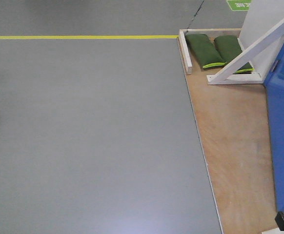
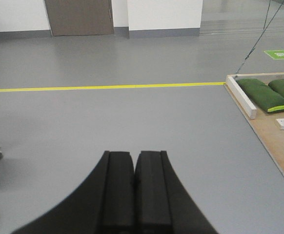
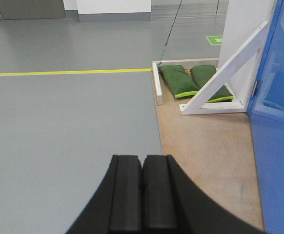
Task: Move to blue door and open it
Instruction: 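Drive closer and stop beside the blue door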
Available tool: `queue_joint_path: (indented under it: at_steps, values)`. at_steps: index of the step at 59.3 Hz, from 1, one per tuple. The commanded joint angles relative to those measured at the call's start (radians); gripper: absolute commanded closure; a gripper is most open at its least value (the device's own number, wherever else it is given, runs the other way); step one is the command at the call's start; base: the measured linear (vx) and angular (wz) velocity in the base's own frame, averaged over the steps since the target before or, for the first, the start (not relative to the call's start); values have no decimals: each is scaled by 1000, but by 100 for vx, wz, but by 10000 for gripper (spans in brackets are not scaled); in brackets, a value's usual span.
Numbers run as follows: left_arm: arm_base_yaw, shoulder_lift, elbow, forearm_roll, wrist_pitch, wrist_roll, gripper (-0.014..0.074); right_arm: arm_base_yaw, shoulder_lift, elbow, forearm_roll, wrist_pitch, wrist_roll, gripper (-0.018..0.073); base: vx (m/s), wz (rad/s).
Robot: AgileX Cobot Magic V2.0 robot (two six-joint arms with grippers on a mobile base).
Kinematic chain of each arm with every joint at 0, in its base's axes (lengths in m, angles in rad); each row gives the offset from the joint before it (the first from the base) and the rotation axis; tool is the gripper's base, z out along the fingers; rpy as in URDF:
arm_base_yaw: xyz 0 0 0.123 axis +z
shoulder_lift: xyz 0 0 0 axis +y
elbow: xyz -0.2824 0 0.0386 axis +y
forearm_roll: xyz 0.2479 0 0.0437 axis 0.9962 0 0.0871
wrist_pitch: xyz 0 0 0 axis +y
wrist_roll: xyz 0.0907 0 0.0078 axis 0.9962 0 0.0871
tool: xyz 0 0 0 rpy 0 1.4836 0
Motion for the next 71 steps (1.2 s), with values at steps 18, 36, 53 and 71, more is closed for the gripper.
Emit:
queue_joint_path:
  at_steps: [18, 36, 53, 71]
  values:
    - [-1, -16, -27, -2, -86, -7, 524, 1, -17, -5, 0, -86, -2, 561, 29, -5]
    - [0, -16, -27, -2, -86, -7, 524, 1, -17, -5, 0, -86, -2, 561, 22, -2]
    - [0, -16, -27, -2, -86, -7, 524, 1, -17, -5, 0, -86, -2, 561, 14, -1]
    - [-2, -16, -27, -2, -86, -7, 524, -1, -16, -5, 0, -86, -2, 561, 10, 0]
